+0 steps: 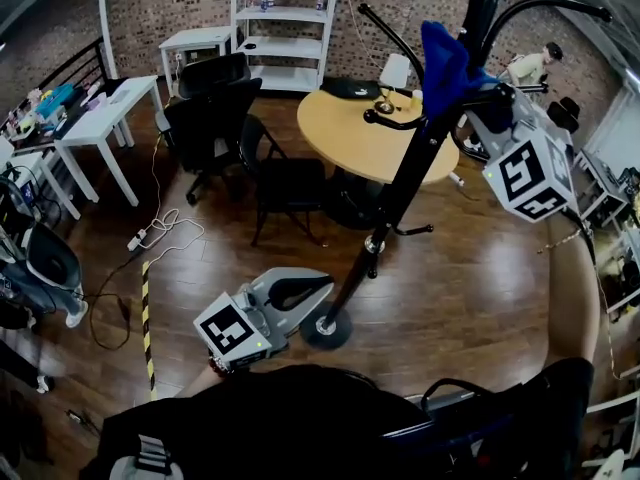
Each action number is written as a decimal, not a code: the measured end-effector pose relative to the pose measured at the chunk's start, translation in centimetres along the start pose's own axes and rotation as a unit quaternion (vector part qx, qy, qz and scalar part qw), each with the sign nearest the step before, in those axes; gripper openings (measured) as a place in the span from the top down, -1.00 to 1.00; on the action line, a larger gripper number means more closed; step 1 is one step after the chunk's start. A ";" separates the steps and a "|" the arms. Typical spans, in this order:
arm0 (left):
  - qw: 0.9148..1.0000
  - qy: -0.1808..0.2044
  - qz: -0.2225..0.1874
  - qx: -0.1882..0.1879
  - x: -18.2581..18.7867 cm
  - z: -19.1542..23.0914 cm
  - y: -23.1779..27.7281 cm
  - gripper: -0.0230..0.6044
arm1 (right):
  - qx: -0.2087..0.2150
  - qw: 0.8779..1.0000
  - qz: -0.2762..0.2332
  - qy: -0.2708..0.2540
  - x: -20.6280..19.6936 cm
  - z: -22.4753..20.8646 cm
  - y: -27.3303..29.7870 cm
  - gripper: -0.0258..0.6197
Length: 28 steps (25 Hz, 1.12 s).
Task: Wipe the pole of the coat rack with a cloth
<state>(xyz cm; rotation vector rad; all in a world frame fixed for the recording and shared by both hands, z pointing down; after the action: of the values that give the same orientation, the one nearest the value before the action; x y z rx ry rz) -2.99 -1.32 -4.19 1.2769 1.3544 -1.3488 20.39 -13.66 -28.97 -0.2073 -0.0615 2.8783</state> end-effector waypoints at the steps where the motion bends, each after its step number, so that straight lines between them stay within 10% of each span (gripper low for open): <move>1: 1.000 0.001 0.001 -0.001 0.0 -0.1 0.1 0.95 | 0.001 1.000 0.008 -0.009 -0.2 0.3 -0.2 0.86; 10: 1.000 -0.010 0.009 -0.007 -0.5 -0.8 0.1 0.95 | 0.060 0.987 0.080 -0.122 1.1 5.1 -2.7 0.86; 17: 1.000 -0.017 0.009 -0.021 -0.8 -1.0 0.2 0.95 | 0.014 0.986 0.122 -0.114 1.9 8.7 -1.2 0.86; 28: 0.999 -0.045 0.003 -0.006 -1.7 -1.4 -1.4 0.95 | 0.068 0.992 0.106 -0.019 1.6 18.3 0.2 0.86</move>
<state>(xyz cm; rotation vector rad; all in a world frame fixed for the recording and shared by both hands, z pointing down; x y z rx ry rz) -3.96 0.05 -2.16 1.1961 1.2946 -1.3760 16.11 -13.85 -11.07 -0.1392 0.1584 3.0834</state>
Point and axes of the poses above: the fingertips, and each gripper's own axes: y forward along the fingers, z to its left, x out of its top, the point moved 7 cm from there along -y, backward along the fingers, and after that the axes turned 13 degrees about -x, right-handed, at the moved point
